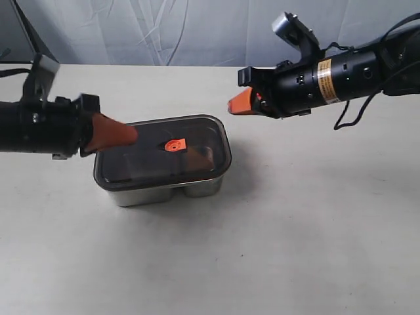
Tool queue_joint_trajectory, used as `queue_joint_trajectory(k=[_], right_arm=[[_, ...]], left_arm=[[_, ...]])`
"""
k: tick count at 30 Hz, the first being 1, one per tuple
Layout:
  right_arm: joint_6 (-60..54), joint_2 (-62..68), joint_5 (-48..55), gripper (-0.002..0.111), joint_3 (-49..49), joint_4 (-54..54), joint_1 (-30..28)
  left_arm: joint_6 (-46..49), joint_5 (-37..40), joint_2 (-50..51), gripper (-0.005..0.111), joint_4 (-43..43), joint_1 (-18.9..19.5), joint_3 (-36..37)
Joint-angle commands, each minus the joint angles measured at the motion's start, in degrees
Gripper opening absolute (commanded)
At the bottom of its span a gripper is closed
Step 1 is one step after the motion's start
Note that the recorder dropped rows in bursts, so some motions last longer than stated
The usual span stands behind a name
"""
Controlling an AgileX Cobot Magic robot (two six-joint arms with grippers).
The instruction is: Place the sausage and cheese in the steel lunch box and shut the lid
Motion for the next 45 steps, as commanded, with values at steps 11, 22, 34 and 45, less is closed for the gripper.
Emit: queue_joint_trajectory(k=[11,22,34,45], right_arm=[[0.17,10.35,4.31,-0.001,0.24,-0.24,10.04],[0.17,14.72,4.09,-0.001,0.24,-0.24,10.04],[-0.44,5.74,14.43,-0.001,-0.59,-0.24,9.81],[0.73,13.01,17.29,-0.001,-11.33,-0.24,9.81]], left_arm=[[-15.95,-18.16,-0.28,0.0,18.09,-3.34,0.13],[-16.06,-20.43,6.11,0.0,18.62,-3.34,0.13],[-6.55,-15.65,2.66,0.0,8.0,-3.34,-3.89],[-6.41,-20.71,2.51,0.0,11.09,-3.34,-4.95]])
